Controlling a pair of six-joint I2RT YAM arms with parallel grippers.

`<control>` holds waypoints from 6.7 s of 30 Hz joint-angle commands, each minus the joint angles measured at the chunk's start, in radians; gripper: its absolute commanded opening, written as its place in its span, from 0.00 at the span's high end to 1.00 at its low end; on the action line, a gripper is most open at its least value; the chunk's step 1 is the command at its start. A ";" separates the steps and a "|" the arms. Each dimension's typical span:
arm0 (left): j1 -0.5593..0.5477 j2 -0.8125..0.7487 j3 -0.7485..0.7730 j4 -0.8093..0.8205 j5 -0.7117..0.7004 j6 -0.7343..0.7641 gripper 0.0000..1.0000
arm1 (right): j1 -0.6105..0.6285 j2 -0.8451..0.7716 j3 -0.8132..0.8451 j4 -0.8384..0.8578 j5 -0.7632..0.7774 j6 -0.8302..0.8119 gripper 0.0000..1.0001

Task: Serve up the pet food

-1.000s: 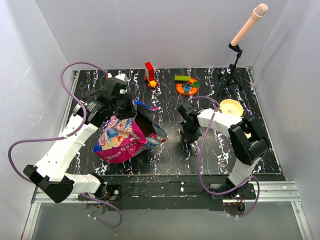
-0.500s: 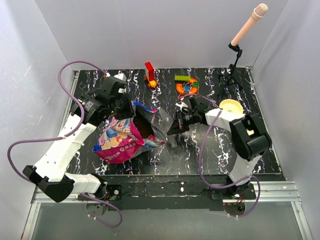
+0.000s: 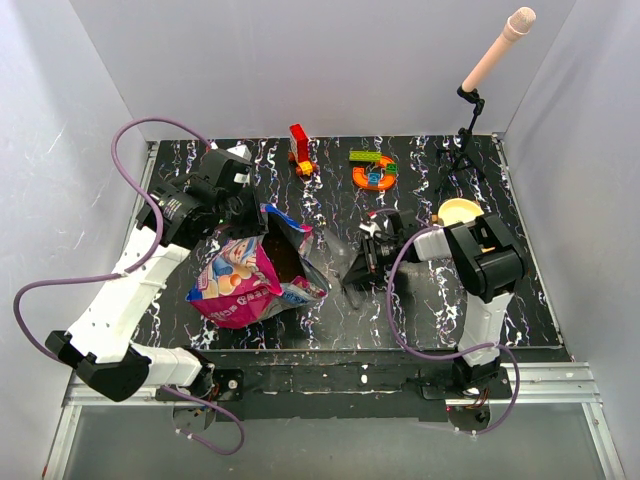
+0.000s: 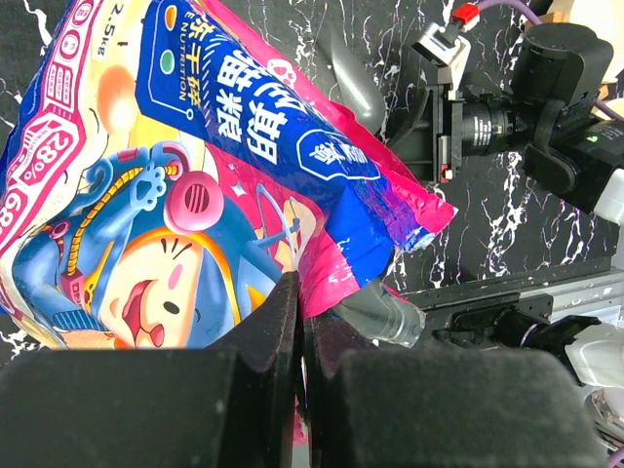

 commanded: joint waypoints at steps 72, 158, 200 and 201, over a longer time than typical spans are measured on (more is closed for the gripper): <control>-0.006 -0.046 -0.066 0.246 0.019 0.153 1.00 | 0.574 -0.898 -0.105 -0.699 1.078 0.315 0.99; -0.018 0.024 -0.175 0.397 0.209 -0.048 1.00 | 0.476 0.177 0.680 0.327 -0.070 0.528 0.99; -0.016 -0.078 -0.136 0.406 0.160 0.022 1.00 | 0.214 -0.501 0.402 -0.656 0.006 0.175 0.99; -0.015 -0.080 -0.128 0.396 0.162 0.032 1.00 | 0.195 -0.516 0.381 -0.664 0.005 0.162 0.99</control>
